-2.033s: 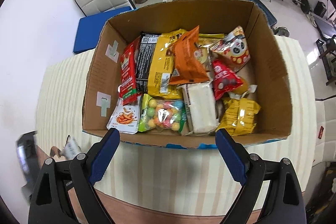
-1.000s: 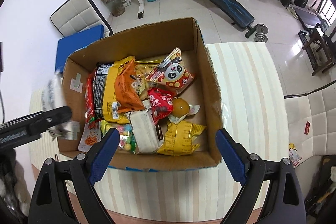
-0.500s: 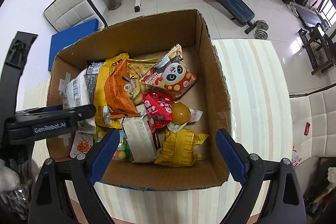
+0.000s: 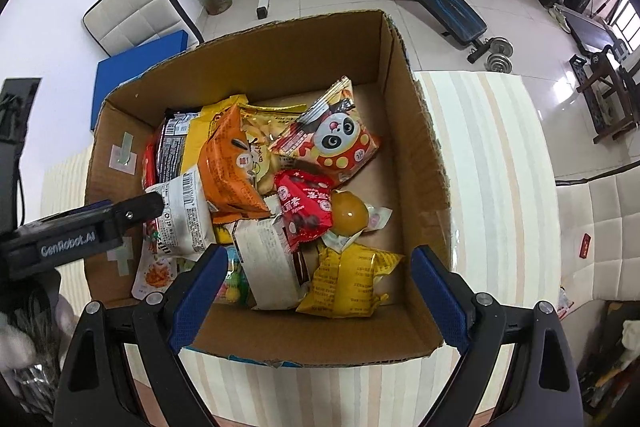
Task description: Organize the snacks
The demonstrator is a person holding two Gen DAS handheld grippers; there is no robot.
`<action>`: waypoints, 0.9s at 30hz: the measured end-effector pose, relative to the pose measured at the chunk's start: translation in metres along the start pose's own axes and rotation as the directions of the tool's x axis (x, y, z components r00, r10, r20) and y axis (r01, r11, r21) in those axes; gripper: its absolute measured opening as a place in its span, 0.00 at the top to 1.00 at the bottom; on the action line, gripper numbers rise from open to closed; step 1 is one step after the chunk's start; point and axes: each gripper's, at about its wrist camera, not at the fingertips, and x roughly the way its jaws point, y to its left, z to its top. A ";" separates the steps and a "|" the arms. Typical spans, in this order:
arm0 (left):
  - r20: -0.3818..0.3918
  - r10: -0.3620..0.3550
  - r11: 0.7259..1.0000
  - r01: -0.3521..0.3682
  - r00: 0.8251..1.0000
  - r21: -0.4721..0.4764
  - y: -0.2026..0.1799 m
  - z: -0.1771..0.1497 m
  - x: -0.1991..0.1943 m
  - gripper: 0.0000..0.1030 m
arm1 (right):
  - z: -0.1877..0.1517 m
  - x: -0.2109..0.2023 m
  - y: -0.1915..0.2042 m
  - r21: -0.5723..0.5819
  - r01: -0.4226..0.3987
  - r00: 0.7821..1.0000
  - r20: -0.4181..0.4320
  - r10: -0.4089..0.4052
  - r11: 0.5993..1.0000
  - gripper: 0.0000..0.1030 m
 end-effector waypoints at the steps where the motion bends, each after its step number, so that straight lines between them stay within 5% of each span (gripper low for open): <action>1: 0.011 0.014 1.000 -0.014 1.000 0.005 0.001 -0.003 -0.003 0.14 | -0.001 0.000 0.001 -0.006 0.001 1.000 0.003 -0.001 1.000 0.08; 16: 0.158 0.074 0.997 -0.071 0.985 -0.023 0.000 -0.040 -0.052 0.14 | -0.019 -0.024 0.007 -0.051 0.023 0.998 0.052 -0.020 0.998 0.06; 27: 0.338 0.125 0.992 -0.119 0.933 -0.038 -0.015 -0.098 -0.135 0.14 | -0.066 -0.106 0.011 -0.081 -0.006 0.984 0.176 0.020 0.997 0.06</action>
